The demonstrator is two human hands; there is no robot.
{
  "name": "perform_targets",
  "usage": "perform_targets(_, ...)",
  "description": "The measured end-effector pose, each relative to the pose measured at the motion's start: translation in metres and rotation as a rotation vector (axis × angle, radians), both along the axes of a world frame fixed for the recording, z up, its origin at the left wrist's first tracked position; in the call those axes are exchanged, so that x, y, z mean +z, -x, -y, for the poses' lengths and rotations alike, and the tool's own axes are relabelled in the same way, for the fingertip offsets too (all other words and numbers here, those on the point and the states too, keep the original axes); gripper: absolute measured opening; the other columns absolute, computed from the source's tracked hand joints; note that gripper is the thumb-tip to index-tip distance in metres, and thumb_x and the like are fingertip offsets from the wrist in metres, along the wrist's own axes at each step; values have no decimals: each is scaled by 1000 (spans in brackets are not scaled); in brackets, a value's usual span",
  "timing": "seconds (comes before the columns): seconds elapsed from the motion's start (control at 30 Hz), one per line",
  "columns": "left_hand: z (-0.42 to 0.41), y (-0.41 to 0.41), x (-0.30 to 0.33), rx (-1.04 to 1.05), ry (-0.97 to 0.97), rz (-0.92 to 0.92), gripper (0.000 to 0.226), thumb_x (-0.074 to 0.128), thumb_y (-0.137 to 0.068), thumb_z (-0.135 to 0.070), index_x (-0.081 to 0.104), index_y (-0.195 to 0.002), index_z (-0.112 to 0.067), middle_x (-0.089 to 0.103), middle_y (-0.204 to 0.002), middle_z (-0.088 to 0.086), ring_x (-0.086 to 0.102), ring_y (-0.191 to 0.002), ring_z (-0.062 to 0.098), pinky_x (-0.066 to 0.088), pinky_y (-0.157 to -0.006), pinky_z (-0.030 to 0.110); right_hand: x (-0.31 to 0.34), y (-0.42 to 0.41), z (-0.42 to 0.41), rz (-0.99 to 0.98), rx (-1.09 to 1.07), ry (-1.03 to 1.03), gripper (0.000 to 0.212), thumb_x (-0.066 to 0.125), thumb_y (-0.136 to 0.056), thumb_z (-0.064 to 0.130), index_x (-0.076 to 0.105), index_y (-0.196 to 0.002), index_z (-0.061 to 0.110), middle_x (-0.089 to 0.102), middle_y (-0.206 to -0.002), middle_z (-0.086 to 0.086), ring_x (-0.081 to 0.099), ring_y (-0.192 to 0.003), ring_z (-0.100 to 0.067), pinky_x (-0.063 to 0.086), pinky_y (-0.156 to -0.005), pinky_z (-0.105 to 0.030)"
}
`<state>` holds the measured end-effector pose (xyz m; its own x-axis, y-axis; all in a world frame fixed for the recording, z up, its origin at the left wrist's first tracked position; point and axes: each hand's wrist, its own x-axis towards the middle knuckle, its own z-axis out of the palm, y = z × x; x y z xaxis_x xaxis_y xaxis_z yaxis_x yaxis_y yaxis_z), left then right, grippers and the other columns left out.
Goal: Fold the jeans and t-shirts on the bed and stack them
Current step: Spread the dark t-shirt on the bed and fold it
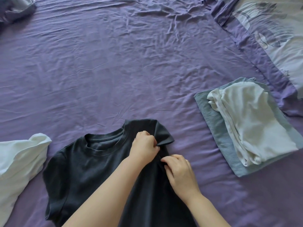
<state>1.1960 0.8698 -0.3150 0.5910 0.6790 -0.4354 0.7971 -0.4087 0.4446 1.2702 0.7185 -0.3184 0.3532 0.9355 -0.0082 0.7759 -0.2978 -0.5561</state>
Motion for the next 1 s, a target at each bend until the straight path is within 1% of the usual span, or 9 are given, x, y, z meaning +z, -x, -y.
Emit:
perform_targets(0.13, -7, 2, 2, 227, 68, 159, 24, 63, -86, -30, 71, -82, -8, 62, -90, 9, 54, -84, 18, 39, -68, 23, 3, 2, -8, -81, -110, -3, 24, 67, -84, 16, 65, -107, 16, 67, -97, 4, 60, -93, -14, 51, -82, -33)
perform_targets(0.23, -3, 3, 4, 324, 212, 283, 26, 63, -87, -32, 68, -80, -7, 67, -78, 13, 57, -68, 21, 38, -48, 16, 10, 4, -19, -231, -244, -14, 25, 55, -92, 26, 63, -113, 14, 66, -102, 0, 58, -98, -14, 47, -86, -30)
perform_targets(0.37, 2, 2, 3, 411, 337, 359, 19, 62, -89, -30, 68, -98, -14, 58, -73, -7, 51, -60, 10, 41, -48, 17, 15, 8, -30, -271, -394, 25, 26, 47, -96, 31, 63, -111, 17, 66, -98, -4, 58, -96, -19, 47, -81, -33)
perform_targets(0.47, 4, 0, 4, 436, 332, 396, 16, 59, -90, -25, 62, -80, -13, 50, -61, -8, 43, -54, 11, 38, -51, 23, 16, 10, -32, -289, -431, 14, 22, 54, -93, 28, 62, -112, 19, 67, -101, 0, 59, -97, -18, 45, -83, -31)
perform_targets(0.53, 4, 0, 4, 480, 339, 417, 21, 56, -91, -23, 59, -80, -5, 49, -65, 1, 42, -58, 15, 37, -48, 22, 15, 13, -29, -285, -372, 3, 29, 64, -86, 29, 59, -113, 20, 67, -102, 5, 58, -97, -13, 38, -90, -28)
perform_targets(0.63, 3, 1, 5, 542, 364, 472, 16, 54, -93, -23, 61, -87, -10, 56, -73, 2, 49, -63, 13, 40, -48, 15, 15, 16, -22, -136, -258, 33, 36, 74, -76, 29, 60, -108, 20, 64, -87, 6, 59, -87, -15, 37, -89, -31)
perform_targets(0.73, 4, -1, 8, 550, 405, 491, 11, 55, -92, -26, 62, -92, -18, 63, -81, -1, 55, -71, 12, 45, -61, 25, 14, 14, -16, 30, -202, -17, 31, 82, -65, 22, 67, -92, 21, 59, -68, 8, 58, -71, -18, 47, -76, -39)
perform_targets(0.87, 7, -3, 10, 592, 440, 505, 12, 53, -93, -27, 62, -91, -19, 61, -81, 3, 53, -67, 16, 45, -54, 30, 11, 7, -12, 70, -146, -33, 21, 77, -68, 25, 62, -81, 21, 62, -83, 2, 50, -93, -17, 30, -95, -31)
perform_targets(1.0, 5, -2, 11, 590, 420, 470, 12, 54, -92, -27, 60, -82, -26, 57, -73, -2, 48, -58, 9, 36, -36, 12, 11, 0, -12, 91, 47, 57, 24, 68, -77, 23, 56, -95, 13, 64, -99, 0, 57, -106, -14, 8, -114, -37)
